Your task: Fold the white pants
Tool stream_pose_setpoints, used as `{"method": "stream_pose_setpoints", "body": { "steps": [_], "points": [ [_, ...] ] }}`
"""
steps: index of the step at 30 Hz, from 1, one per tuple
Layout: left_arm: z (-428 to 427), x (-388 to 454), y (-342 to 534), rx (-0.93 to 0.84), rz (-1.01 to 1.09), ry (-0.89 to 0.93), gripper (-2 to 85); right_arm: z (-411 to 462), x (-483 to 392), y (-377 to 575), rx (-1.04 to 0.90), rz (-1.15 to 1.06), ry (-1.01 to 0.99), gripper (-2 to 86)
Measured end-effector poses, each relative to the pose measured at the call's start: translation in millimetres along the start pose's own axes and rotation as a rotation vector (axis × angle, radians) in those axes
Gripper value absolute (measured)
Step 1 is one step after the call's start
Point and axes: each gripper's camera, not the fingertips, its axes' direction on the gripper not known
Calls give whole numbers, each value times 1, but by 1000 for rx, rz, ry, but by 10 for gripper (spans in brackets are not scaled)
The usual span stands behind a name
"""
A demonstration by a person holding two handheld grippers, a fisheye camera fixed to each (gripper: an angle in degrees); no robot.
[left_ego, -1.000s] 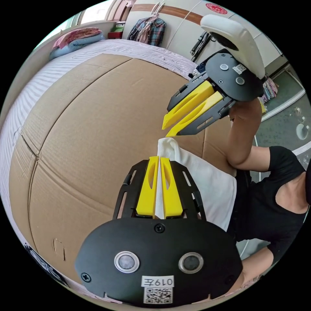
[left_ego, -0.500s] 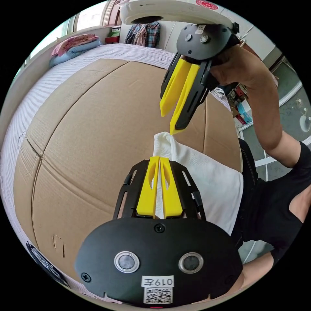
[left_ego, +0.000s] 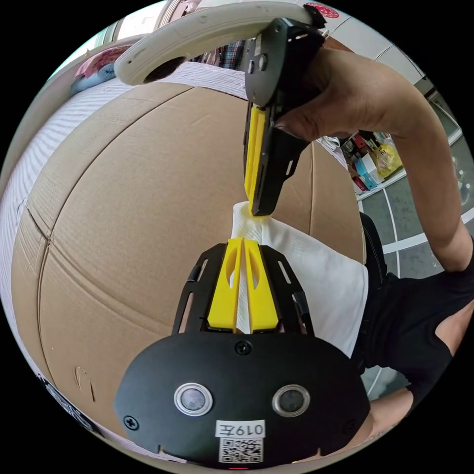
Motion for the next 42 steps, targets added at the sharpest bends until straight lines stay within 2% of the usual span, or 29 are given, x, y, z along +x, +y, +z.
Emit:
{"method": "stream_pose_setpoints", "body": {
  "steps": [7,14,19,22,26,28,30,32,38,42],
  "points": [
    [2,3,5,-3,0,-15,6,-24,13,-54,-121,54,77,51],
    [1,6,19,34,-5,-20,6,-37,-11,-91,-216,87,329,26],
    [-4,5,29,60,-28,-35,6,-29,-18,-122,-251,141,436,21],
    [-19,1,41,128,-69,-32,6,-31,-13,-132,-246,166,434,20],
    [-39,4,56,205,-38,77,7,-37,-6,-139,-235,201,397,20],
    [-34,11,53,154,-20,56,7,-37,-6,-141,-241,217,396,20],
    [-15,21,46,7,-6,-51,8,-37,-7,-143,-249,234,411,21],
    [-5,26,45,-37,1,-93,8,-35,-11,-143,-253,244,435,20],
    [-5,25,47,-33,-29,-76,8,-33,-13,-133,-221,229,398,21],
    [-18,25,53,63,-41,-58,9,-33,-19,-122,-203,192,373,22]
  ]
}}
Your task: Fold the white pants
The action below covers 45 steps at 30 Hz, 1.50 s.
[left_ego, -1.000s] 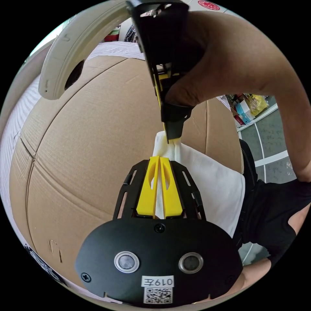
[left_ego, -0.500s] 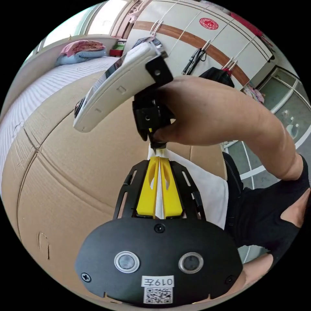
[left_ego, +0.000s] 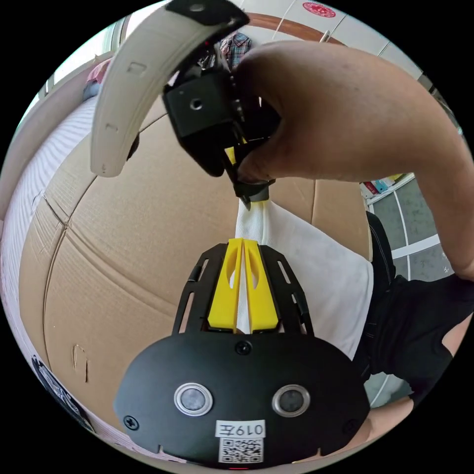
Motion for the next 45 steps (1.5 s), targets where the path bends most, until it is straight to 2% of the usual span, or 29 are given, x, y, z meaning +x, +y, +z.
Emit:
{"method": "stream_pose_setpoints", "body": {
  "steps": [2,8,17,27,33,39,43,45],
  "points": [
    [-4,-3,1,6,-15,6,9,6,-2,7,5,-13,-20,23],
    [7,1,-3,-127,29,0,16,12,-19,38,25,-45,-14,25],
    [17,-4,-8,-164,11,97,9,35,-46,102,50,-61,-24,24],
    [23,0,-12,-173,-45,73,10,83,-81,167,57,-73,-24,44],
    [26,2,-13,-159,-71,91,9,109,-72,244,141,-82,-99,102],
    [19,8,-15,-144,-86,33,9,141,-63,334,261,-133,-237,87],
    [4,11,-13,-62,-115,0,9,160,-45,419,456,-162,-314,52],
    [-7,24,-12,37,-96,2,10,172,-37,462,591,-196,-352,36]
  ]
}}
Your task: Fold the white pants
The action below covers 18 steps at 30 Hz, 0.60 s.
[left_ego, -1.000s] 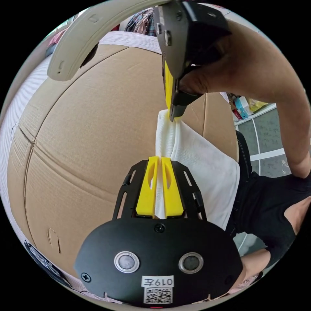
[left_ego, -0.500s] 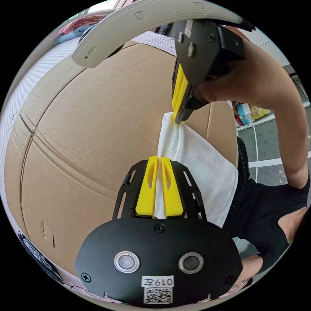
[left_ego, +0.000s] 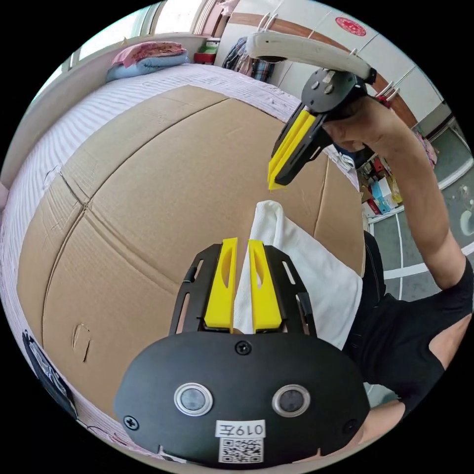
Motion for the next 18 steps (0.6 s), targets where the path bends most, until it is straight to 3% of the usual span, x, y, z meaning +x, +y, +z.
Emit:
{"method": "stream_pose_setpoints", "body": {
  "steps": [4,8,18],
  "points": [
    [3,34,-5,89,115,57,12,-10,3,113,299,-124,-148,18],
    [37,52,-23,20,160,31,16,12,26,214,456,-91,-244,7],
    [81,42,-56,-61,119,65,55,34,22,367,559,-141,-329,6]
  ]
}}
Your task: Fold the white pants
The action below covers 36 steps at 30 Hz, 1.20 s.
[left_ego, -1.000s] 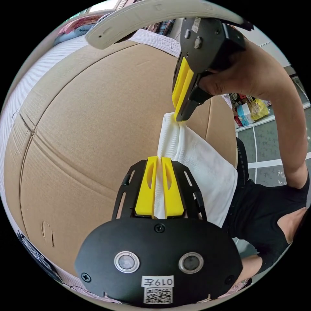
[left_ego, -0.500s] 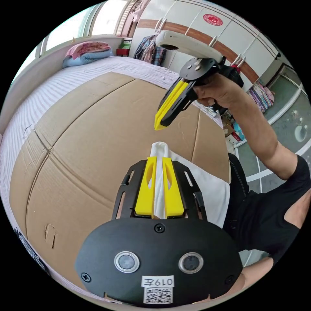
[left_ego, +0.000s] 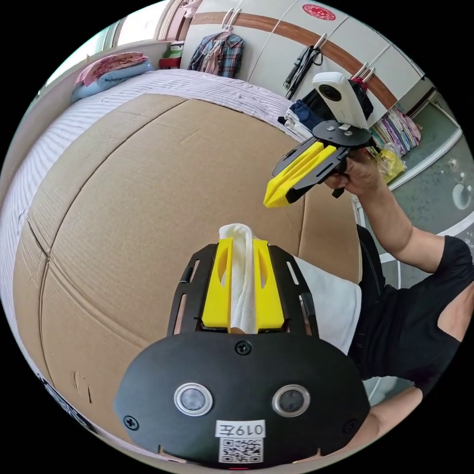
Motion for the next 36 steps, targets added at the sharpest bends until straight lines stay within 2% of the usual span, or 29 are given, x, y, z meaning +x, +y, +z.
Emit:
{"method": "stream_pose_setpoints", "body": {
  "steps": [10,14,17,24,28,36],
  "points": [
    [36,-1,-34,-131,5,-17,68,-19,-32,66,-35,-44,-37,49],
    [48,-12,-43,-153,-16,-5,48,-32,-34,83,-57,-53,-90,63],
    [50,-23,-40,-114,-8,47,28,-50,-28,102,-27,-44,-172,69],
    [49,-56,-18,125,8,259,14,-73,-18,127,3,-9,-345,82],
    [55,-73,-14,179,0,312,13,-87,-16,135,40,-3,-438,39],
    [93,-113,-25,142,-155,351,12,-122,-38,143,59,25,-263,22]
  ]
}}
